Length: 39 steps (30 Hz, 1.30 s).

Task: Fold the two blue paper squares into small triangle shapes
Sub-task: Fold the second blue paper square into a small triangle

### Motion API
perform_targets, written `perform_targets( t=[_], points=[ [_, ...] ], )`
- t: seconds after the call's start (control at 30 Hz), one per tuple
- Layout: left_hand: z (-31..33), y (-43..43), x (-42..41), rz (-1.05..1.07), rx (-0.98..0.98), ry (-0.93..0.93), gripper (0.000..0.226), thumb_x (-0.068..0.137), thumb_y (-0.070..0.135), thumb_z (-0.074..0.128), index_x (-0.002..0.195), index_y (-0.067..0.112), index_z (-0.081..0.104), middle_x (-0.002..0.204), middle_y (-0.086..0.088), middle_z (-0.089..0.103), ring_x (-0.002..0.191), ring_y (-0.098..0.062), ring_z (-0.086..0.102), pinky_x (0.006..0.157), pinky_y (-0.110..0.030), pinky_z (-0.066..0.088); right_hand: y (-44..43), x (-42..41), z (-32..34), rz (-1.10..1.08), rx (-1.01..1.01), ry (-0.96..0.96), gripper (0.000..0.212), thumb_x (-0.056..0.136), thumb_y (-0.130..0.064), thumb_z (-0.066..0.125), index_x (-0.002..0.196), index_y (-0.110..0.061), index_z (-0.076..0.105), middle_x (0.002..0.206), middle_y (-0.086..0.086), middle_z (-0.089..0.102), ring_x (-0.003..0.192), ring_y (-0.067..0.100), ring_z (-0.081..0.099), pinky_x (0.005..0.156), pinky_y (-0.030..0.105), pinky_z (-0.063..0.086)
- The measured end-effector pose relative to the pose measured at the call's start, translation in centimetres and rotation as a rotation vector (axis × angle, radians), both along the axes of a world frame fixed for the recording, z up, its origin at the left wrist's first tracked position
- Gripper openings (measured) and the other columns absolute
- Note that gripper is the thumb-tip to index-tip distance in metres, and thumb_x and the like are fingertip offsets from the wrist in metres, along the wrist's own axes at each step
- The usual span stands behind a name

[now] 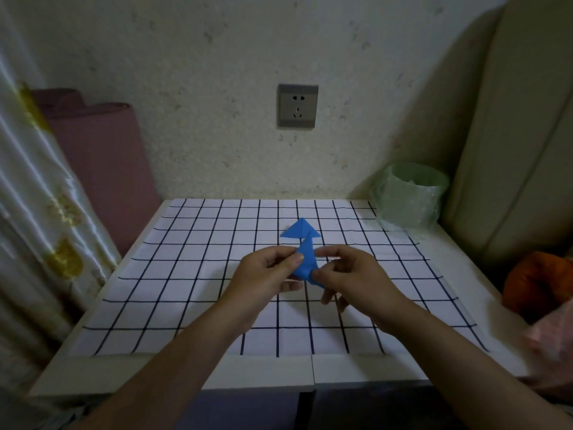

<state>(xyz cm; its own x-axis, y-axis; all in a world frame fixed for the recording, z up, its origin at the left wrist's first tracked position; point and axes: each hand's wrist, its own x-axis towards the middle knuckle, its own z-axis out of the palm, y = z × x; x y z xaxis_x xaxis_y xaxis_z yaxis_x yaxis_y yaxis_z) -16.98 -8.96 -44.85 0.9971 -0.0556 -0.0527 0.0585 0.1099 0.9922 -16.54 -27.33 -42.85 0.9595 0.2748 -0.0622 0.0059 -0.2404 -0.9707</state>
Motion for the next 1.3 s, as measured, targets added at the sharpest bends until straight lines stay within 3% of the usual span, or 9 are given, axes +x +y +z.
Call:
perform_targets(
  t=[0.17,0.33,0.53,0.67,0.8,0.9,1.03,1.17,1.3],
  points=[
    [0.3,0.2,-0.1,-0.025,-0.017,0.0,0.02,0.094,0.024,0.063,0.111,0.016,0.07,0.099,-0.005,0.075,0.088,-0.021,0.074,0.071,-0.026,0.058,0.2,-0.1,-0.3,0.004,0.023,-0.131,0.01,0.084,-0.023,0.075,0.091,-0.024,0.067,0.08,-0.001,0.067,0.061,0.021,0.068,0.046,0.03,0.049],
    [0.2,0.1,-0.4,-0.064,0.009,-0.001,0.014,0.093,0.019,0.064,0.101,0.028,0.071,0.097,-0.001,0.077,0.089,-0.019,0.074,0.072,-0.026,0.059,0.2,-0.1,-0.5,0.1,-0.085,-0.115,0.011,0.088,-0.024,0.07,0.098,-0.027,0.075,0.086,0.001,0.069,0.065,0.009,0.058,0.058,0.023,0.051],
    [-0.1,-0.1,-0.4,-0.113,0.079,0.008,0.023,0.092,0.015,0.066,0.114,0.016,0.071,0.1,-0.001,0.077,0.093,-0.017,0.074,0.075,-0.027,0.059,0.1,0.2,-0.4,0.153,-0.184,-0.122,0.015,0.09,-0.021,0.068,0.087,-0.032,0.077,0.085,-0.01,0.071,0.081,0.016,0.064,0.074,0.024,0.054],
    [-0.2,-0.2,-0.4,-0.104,0.093,-0.017,0.028,0.091,0.015,0.067,0.119,0.018,0.069,0.103,0.0,0.076,0.095,-0.016,0.073,0.075,-0.029,0.06,0.2,0.2,-0.6,0.149,-0.266,-0.18,0.016,0.085,-0.024,0.073,0.075,-0.036,0.072,0.075,-0.016,0.066,0.067,-0.003,0.058,0.061,0.01,0.047],
    [-0.1,-0.4,-0.4,-0.158,0.116,-0.089,0.047,0.088,0.01,0.071,0.123,0.038,0.059,0.102,0.009,0.075,0.093,-0.014,0.073,0.072,-0.025,0.059,0.1,0.4,-1.0,0.077,-0.369,-0.341,0.024,0.077,-0.029,0.08,0.064,-0.041,0.065,0.077,-0.011,0.058,0.071,0.0,0.055,0.061,0.014,0.042],
    [0.0,-0.2,-0.3,-0.161,0.131,-0.096,0.037,0.086,0.007,0.071,0.113,0.033,0.067,0.103,0.005,0.075,0.091,-0.017,0.074,0.073,-0.026,0.059,0.0,0.5,-1.0,0.134,-0.417,-0.359,0.018,0.082,-0.034,0.075,0.07,-0.04,0.063,0.084,-0.009,0.055,0.075,0.003,0.053,0.065,0.018,0.041],
    [0.0,0.0,-0.3,-0.108,0.098,-0.046,0.024,0.091,0.012,0.067,0.11,0.026,0.069,0.101,0.003,0.076,0.092,-0.015,0.073,0.071,-0.025,0.059,0.1,0.1,-1.0,0.067,-0.265,-0.337,0.021,0.082,-0.025,0.076,0.087,-0.034,0.059,0.089,-0.009,0.06,0.077,0.003,0.059,0.064,0.021,0.051],
    [0.2,0.0,-0.3,-0.063,0.019,0.016,0.017,0.094,0.015,0.063,0.108,0.024,0.069,0.099,0.002,0.076,0.092,-0.016,0.074,0.072,-0.026,0.059,0.1,0.3,-0.2,-0.083,-0.047,-0.169,0.033,0.079,-0.019,0.079,0.101,-0.031,0.058,0.085,0.0,0.068,0.066,0.013,0.067,0.06,0.023,0.056],
    [0.3,-0.1,-0.4,-0.087,-0.062,0.062,0.022,0.094,0.019,0.062,0.116,0.017,0.067,0.106,-0.004,0.075,0.099,-0.021,0.072,0.079,-0.032,0.058,-0.2,0.4,0.1,-0.079,0.017,-0.02,0.013,0.079,-0.022,0.08,0.09,-0.025,0.075,0.084,-0.001,0.074,0.066,0.011,0.067,0.066,0.025,0.059]
  ],
)
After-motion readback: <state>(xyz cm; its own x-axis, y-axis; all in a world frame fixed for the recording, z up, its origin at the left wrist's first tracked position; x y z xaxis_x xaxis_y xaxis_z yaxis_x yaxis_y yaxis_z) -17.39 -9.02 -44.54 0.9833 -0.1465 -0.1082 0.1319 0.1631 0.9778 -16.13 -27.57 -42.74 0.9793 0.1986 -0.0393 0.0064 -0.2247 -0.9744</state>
